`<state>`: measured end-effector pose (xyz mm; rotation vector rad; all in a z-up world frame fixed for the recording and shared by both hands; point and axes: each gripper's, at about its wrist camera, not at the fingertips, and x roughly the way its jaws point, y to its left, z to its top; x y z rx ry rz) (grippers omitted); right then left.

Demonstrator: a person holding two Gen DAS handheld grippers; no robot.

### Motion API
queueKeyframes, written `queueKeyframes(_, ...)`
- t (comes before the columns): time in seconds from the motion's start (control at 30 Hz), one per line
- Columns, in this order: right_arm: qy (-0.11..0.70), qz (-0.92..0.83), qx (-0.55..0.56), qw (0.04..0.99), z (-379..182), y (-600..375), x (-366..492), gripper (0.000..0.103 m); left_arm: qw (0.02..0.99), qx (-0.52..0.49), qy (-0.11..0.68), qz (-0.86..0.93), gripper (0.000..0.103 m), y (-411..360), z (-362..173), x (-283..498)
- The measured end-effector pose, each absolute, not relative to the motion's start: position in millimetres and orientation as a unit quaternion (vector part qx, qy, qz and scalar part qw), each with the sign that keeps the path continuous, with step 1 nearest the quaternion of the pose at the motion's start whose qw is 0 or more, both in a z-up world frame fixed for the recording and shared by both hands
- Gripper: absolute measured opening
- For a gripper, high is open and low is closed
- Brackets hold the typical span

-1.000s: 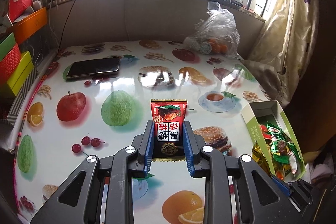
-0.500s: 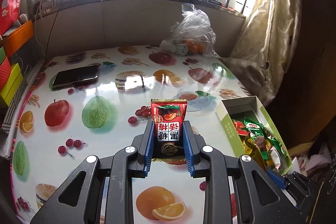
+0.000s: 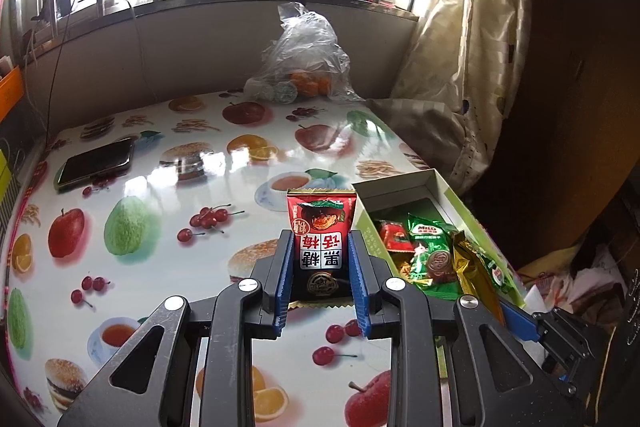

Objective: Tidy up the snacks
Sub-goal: 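Carry the gold bar and red packet over the green box, then lower both snacks into the box and open both grippers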

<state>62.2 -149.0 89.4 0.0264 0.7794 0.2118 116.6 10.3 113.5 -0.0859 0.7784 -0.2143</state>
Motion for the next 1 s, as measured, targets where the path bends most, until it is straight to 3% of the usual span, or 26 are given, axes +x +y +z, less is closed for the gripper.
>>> queueKeyframes(1.0, 0.401, 0.026, 0.054, 0.914, 69, -226, 72, 0.021, 0.883, -0.026, 0.426, -0.197, 0.027, -77, 78, 128)
